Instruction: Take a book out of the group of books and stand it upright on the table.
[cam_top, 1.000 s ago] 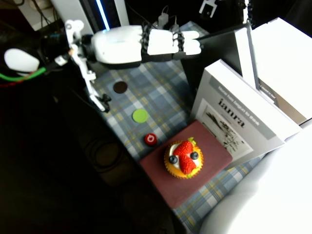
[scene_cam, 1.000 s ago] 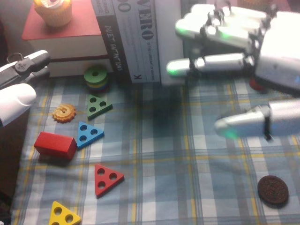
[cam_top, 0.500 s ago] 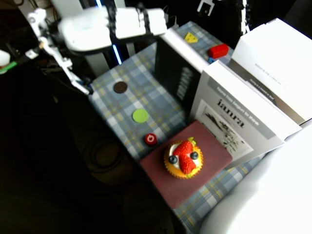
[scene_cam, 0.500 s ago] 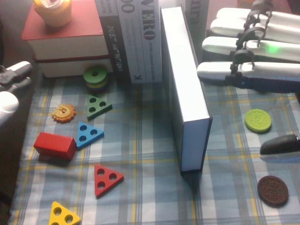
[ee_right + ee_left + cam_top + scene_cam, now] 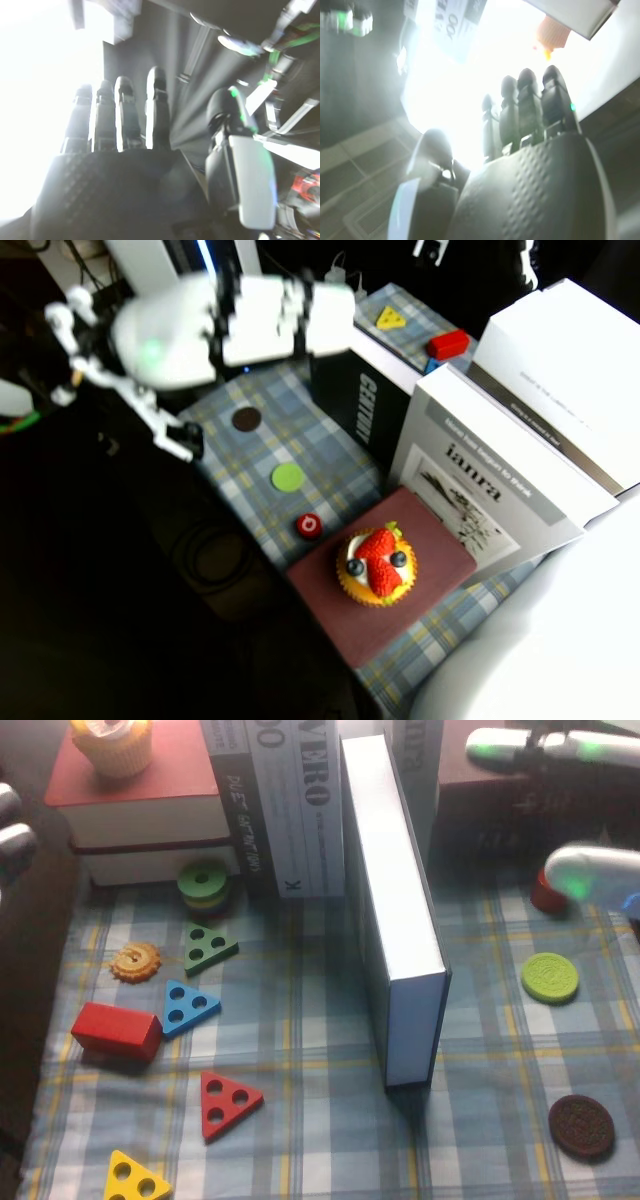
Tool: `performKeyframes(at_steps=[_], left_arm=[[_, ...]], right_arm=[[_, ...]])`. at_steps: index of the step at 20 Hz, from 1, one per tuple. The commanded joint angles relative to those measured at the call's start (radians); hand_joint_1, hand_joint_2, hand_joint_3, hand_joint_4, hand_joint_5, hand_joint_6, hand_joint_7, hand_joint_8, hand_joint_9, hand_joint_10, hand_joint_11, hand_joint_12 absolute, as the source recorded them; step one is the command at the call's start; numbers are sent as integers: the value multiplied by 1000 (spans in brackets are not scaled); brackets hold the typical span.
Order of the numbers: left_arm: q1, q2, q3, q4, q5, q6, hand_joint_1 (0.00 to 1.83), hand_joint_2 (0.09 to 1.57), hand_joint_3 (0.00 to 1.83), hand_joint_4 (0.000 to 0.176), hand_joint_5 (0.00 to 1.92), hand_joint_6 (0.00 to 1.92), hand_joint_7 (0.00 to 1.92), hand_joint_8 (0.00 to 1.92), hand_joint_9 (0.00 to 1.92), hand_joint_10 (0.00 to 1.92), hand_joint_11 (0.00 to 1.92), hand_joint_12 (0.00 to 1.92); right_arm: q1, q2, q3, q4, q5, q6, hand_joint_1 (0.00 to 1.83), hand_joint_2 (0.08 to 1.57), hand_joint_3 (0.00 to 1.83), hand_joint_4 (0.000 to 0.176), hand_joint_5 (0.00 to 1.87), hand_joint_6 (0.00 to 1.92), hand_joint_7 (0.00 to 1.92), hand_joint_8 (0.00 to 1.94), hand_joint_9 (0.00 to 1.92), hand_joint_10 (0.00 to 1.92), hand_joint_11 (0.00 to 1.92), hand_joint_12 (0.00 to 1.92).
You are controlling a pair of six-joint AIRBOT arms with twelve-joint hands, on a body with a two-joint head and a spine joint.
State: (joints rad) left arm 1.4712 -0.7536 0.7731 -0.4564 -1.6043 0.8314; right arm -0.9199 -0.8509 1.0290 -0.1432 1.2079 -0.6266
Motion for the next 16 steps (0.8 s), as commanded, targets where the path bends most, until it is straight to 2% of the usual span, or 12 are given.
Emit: performKeyframes(at_steps=[1, 2, 3, 4, 5, 6, 7, 9, 12, 13, 15, 16], left_arm=[[-29, 8, 11, 18, -130, -9, 533, 1267, 0, 51, 165, 0, 236, 0, 195, 4, 100, 48], [-48, 8, 14, 26, -130, -3, 533, 1267, 0, 51, 165, 0, 236, 0, 195, 4, 100, 48], [-87, 6, 17, 45, -130, 13, 581, 1215, 0, 21, 142, 1, 290, 10, 276, 18, 161, 69], [-98, 4, 18, 51, -130, 17, 552, 1215, 0, 7, 132, 0, 301, 10, 294, 18, 191, 78], [-111, 0, 19, 58, -130, 18, 501, 1203, 0, 2, 130, 0, 333, 16, 291, 12, 182, 73], [-116, -5, 20, 60, -130, 16, 436, 1195, 0, 17, 115, 0, 319, 7, 287, 8, 179, 70], [-117, -10, 22, 60, -130, 12, 382, 1178, 0, 48, 129, 5, 319, 5, 306, 12, 182, 72], [-117, -12, 25, 57, -130, 4, 352, 1167, 0, 80, 144, 8, 286, 0, 291, 3, 180, 72], [-117, -13, 26, 57, -130, -9, 292, 1180, 1, 84, 160, 9, 246, 0, 286, 1, 176, 69], [-117, -14, 26, 58, -130, -10, 254, 1190, 5, 76, 159, 6, 256, 3, 290, 3, 182, 71], [-117, -18, 30, 55, -130, -24, 200, 1191, 5, 79, 155, 3, 265, 6, 299, 5, 185, 72], [-117, -21, 36, 49, -130, -52, 147, 1200, 7, 73, 158, 2, 249, 0, 278, 0, 173, 64]], right_arm=[[9, -5, 10, 39, 134, 7, 128, 1363, 2, 121, 240, 0, 128, 0, 26, 0, 0, 0], [9, -8, 19, 53, 134, 8, 128, 1363, 2, 121, 240, 0, 128, 0, 26, 0, 0, 0], [2, -17, 53, 81, 128, 41, 213, 1311, 0, 112, 168, 0, 66, 0, 6, 0, 0, 0], [-2, -23, 69, 90, 128, 64, 235, 1284, 0, 97, 152, 0, 46, 0, 3, 0, 0, 0], [-10, -36, 98, 101, 128, 103, 263, 1265, 0, 94, 140, 1, 46, 1, 14, 4, 0, 0], [-11, -48, 118, 104, 128, 133, 245, 1258, 0, 105, 119, 0, 40, 0, 28, 8, 0, 0], [-14, -58, 130, 110, 127, 149, 204, 1243, 0, 122, 116, 1, 42, 1, 28, 6, 0, 0], [-15, -68, 131, 116, 127, 154, 203, 1232, 0, 123, 104, 1, 54, 4, 47, 10, 0, 0], [-18, -70, 130, 116, 127, 161, 220, 1207, 0, 157, 86, 0, 67, 5, 69, 11, 0, 0], [-18, -71, 132, 116, 126, 161, 211, 1201, 0, 165, 78, 0, 71, 5, 70, 9, 0, 0], [-19, -68, 147, 116, 100, 164, 204, 1205, 0, 164, 75, 0, 77, 6, 67, 6, 0, 0], [-19, -64, 176, 115, 58, 187, 270, 1206, 0, 155, 70, 0, 67, 2, 55, 3, 0, 0]])
